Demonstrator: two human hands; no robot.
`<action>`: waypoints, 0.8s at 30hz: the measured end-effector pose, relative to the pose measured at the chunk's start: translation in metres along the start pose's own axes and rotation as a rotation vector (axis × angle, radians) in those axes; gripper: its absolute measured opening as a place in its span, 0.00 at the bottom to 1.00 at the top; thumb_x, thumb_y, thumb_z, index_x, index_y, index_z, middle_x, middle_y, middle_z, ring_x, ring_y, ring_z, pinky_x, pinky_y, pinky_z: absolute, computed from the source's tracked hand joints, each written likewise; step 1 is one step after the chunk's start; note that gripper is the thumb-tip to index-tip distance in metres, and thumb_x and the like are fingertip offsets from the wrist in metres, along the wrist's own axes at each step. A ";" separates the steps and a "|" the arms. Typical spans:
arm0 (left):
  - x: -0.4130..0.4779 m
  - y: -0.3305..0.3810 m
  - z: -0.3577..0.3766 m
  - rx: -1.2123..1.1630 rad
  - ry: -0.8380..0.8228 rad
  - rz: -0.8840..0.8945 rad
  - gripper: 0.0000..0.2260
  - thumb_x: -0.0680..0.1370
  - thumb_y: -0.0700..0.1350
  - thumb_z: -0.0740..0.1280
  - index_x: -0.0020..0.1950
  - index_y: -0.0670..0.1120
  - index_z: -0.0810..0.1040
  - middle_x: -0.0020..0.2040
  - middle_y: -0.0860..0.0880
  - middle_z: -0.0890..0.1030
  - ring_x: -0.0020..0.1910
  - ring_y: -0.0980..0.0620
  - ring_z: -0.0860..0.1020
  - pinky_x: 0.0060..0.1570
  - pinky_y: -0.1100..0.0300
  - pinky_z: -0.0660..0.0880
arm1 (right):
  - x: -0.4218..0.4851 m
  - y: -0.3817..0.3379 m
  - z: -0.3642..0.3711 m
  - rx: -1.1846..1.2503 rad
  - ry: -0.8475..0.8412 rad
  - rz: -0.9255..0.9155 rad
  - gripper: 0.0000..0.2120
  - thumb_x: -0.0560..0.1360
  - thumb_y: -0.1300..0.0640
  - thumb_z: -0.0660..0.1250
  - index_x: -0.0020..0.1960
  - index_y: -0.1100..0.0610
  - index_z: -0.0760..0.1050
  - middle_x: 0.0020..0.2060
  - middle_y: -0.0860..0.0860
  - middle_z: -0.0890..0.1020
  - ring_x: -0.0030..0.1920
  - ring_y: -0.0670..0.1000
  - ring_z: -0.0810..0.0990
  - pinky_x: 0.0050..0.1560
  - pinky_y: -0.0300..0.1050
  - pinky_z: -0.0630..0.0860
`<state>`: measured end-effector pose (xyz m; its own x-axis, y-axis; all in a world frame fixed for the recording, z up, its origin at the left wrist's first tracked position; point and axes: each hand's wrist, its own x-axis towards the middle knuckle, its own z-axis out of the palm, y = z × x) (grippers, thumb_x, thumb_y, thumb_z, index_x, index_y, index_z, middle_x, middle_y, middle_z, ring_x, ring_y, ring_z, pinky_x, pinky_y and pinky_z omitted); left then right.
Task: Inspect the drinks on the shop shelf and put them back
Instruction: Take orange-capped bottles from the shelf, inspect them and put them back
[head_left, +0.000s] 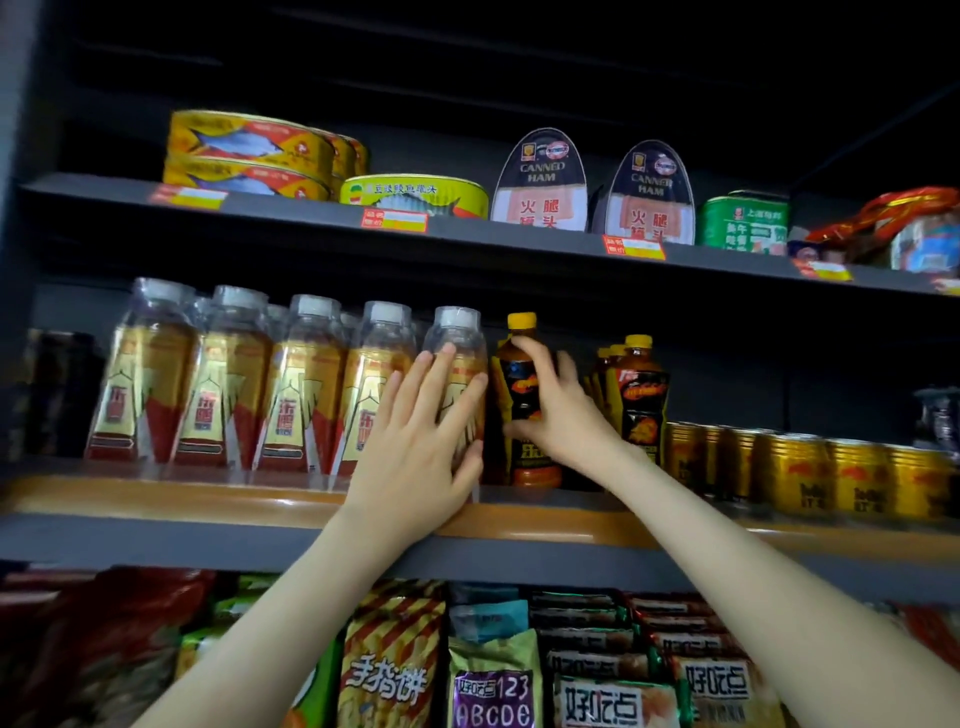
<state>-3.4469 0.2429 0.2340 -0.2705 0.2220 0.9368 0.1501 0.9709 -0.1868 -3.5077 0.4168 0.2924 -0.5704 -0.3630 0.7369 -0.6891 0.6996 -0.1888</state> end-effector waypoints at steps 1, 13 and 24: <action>-0.001 0.000 -0.001 -0.022 0.000 0.009 0.26 0.78 0.54 0.56 0.75 0.47 0.66 0.78 0.40 0.59 0.76 0.42 0.54 0.73 0.43 0.52 | -0.007 0.000 -0.005 -0.085 0.025 -0.049 0.43 0.75 0.57 0.70 0.74 0.36 0.45 0.77 0.58 0.47 0.66 0.65 0.72 0.60 0.55 0.74; 0.001 0.090 -0.063 -0.646 0.008 0.046 0.37 0.72 0.52 0.73 0.75 0.44 0.59 0.73 0.48 0.66 0.74 0.52 0.62 0.73 0.58 0.59 | -0.129 -0.010 -0.073 -0.104 0.508 -0.580 0.36 0.74 0.57 0.68 0.70 0.42 0.48 0.71 0.59 0.55 0.62 0.67 0.73 0.38 0.60 0.82; -0.196 0.235 -0.115 -0.707 -0.533 -0.408 0.41 0.66 0.55 0.77 0.71 0.43 0.62 0.59 0.48 0.80 0.57 0.46 0.78 0.45 0.61 0.72 | -0.341 0.013 -0.072 0.701 -0.205 -0.108 0.36 0.67 0.37 0.71 0.71 0.35 0.60 0.74 0.35 0.61 0.72 0.44 0.66 0.61 0.29 0.69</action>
<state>-3.2493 0.4171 0.0406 -0.7973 0.0610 0.6004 0.4380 0.7429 0.5063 -3.2894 0.5941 0.0856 -0.5075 -0.5631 0.6521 -0.8311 0.1202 -0.5430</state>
